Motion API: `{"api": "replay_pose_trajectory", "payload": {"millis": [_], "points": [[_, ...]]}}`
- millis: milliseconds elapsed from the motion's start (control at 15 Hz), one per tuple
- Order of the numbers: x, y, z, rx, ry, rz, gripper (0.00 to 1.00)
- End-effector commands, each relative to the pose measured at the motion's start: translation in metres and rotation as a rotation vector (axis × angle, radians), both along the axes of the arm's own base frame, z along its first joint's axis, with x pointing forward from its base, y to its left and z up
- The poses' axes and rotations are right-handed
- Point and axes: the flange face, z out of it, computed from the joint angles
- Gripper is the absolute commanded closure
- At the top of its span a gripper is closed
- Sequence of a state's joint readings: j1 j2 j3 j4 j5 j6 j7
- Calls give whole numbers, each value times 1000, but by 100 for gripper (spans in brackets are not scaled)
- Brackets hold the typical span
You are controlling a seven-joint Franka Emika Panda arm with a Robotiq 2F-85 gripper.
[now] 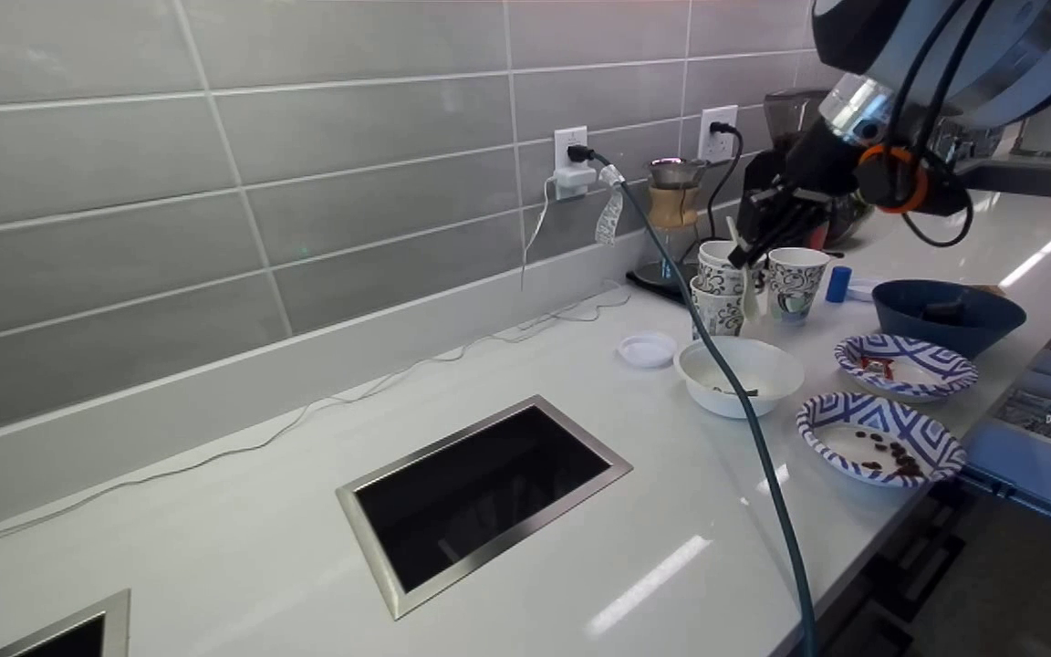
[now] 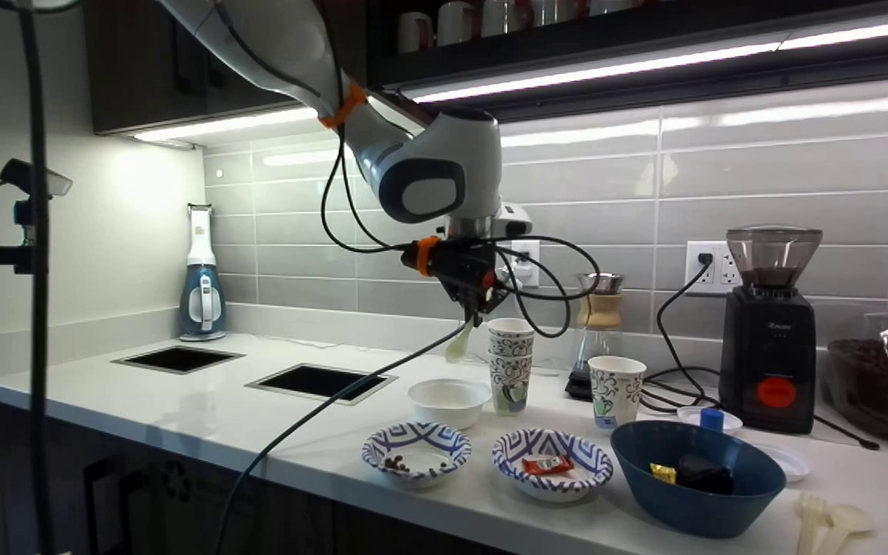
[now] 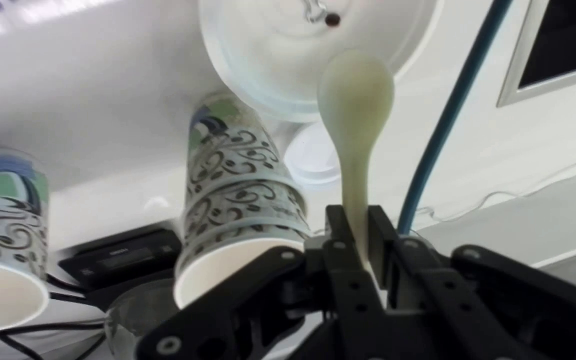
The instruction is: Use the spoon to put some of the cereal into the white bowl
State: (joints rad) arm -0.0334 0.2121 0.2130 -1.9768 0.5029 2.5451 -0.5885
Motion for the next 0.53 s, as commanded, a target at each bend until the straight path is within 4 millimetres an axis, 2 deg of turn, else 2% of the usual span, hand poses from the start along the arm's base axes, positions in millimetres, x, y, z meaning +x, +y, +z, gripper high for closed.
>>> {"api": "replay_pose_trajectory", "payload": {"millis": [0, 133, 267, 467], "points": [[-12, -22, 33, -162, 130, -68, 97], [-16, -30, 41, -232, 231, -95, 97], [-21, -30, 33, -256, 342, -138, 97], [-32, -23, 5, -290, 458, -248, 97]]}}
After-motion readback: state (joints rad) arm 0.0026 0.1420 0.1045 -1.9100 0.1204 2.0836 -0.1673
